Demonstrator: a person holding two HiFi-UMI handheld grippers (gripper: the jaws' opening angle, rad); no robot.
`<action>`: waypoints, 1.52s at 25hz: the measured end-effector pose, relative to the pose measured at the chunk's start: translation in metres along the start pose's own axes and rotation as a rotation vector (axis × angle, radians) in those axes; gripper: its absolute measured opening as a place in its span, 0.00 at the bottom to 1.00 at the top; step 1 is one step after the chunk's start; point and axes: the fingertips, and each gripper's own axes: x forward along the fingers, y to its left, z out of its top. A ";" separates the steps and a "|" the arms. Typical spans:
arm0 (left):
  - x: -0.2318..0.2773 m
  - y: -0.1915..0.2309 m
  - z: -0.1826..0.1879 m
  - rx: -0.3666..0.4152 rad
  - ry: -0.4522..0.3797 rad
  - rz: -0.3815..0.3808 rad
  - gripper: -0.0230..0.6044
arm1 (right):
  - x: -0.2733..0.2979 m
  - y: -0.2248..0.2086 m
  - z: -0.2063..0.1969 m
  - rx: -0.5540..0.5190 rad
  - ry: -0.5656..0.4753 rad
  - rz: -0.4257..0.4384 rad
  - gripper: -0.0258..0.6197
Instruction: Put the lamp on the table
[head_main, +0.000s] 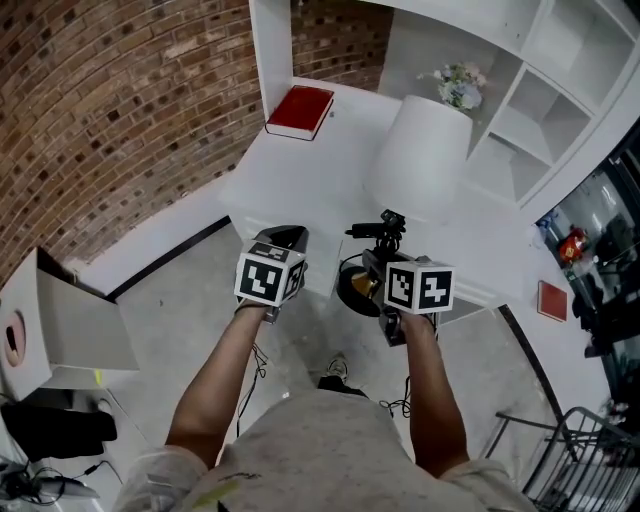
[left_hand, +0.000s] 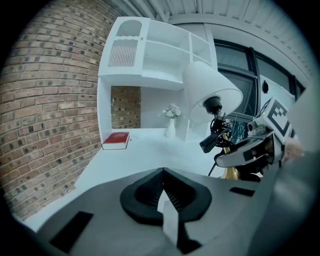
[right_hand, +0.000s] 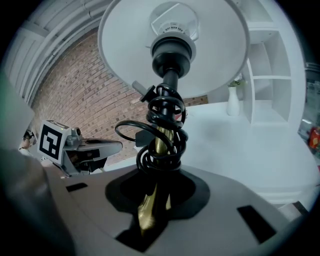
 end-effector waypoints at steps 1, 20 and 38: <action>0.006 0.000 0.002 -0.001 0.005 0.002 0.03 | 0.003 -0.006 0.004 -0.003 0.004 0.002 0.18; 0.102 0.003 0.039 -0.017 0.057 0.068 0.03 | 0.047 -0.099 0.060 -0.041 0.037 0.049 0.18; 0.138 -0.015 0.050 0.005 0.091 0.074 0.03 | 0.047 -0.142 0.064 -0.018 0.042 0.052 0.18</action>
